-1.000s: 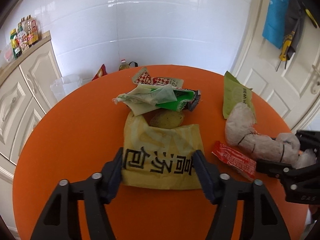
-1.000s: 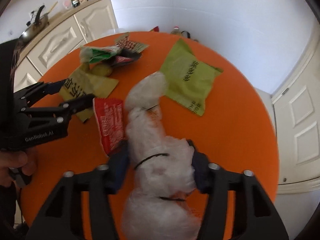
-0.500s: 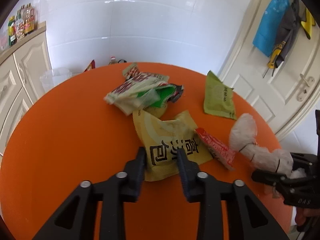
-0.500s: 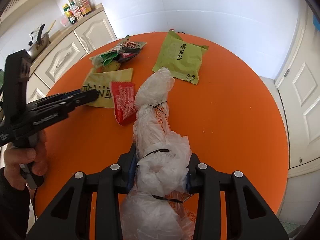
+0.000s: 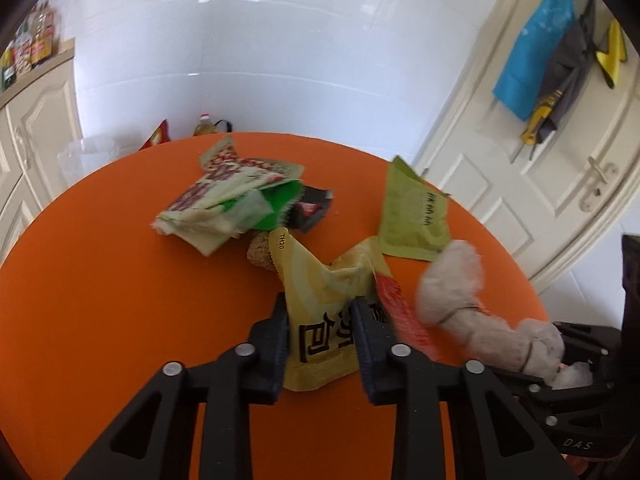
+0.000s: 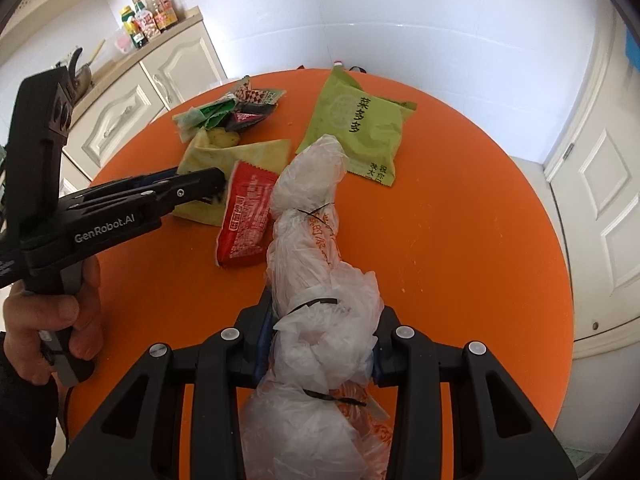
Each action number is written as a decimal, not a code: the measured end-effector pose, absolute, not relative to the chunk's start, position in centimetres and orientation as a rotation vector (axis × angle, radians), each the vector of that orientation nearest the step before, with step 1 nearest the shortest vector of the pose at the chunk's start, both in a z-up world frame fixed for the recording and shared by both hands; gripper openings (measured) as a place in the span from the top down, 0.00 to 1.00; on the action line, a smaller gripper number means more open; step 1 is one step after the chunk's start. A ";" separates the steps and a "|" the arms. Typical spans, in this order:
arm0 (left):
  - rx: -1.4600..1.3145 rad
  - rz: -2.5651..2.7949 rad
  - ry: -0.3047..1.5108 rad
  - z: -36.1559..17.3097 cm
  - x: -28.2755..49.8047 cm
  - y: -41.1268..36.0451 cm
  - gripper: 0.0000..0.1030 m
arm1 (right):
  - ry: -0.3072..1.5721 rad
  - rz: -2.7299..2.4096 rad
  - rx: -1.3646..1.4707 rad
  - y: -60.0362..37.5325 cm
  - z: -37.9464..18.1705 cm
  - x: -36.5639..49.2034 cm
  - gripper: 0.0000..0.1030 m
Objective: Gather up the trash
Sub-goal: 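Grasp the yellow printed bag with the left tool while the right tool holds the plastic bundle, then carry bag and bundle to the blue bucket and open both tools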
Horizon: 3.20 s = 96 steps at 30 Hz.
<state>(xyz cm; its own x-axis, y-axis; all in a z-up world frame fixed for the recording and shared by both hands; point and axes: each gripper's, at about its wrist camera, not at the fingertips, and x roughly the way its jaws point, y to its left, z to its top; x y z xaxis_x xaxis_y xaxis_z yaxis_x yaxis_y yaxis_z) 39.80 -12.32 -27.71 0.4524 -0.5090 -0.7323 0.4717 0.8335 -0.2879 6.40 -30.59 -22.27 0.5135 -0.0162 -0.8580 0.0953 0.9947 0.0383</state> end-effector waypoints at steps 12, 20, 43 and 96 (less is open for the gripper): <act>0.053 -0.674 0.869 -27.3 37.9 -14.6 0.89 | 1.032 -0.066 0.066 -30.3 -22.4 6.9 0.66; -0.002 -0.672 0.866 -26.0 38.6 -14.6 0.94 | 1.014 -0.070 0.108 -30.9 -22.4 6.4 0.69; 0.070 -0.527 0.645 -18.3 21.3 -9.4 0.95 | 0.806 -0.038 0.278 -31.7 -17.1 -3.7 0.70; 0.547 -1.005 1.186 -27.1 14.1 -57.9 0.28 | 0.774 -0.773 0.876 -67.8 -34.3 -27.9 0.11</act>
<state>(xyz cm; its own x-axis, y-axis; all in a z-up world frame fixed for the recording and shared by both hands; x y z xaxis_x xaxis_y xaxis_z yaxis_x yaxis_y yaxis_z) 14.10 -57.90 -27.12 0.0413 -0.3507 -0.9356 0.8655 0.4803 -0.1418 -27.89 -67.82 -34.29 0.4933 -0.2568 -0.8311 0.8307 0.4224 0.3625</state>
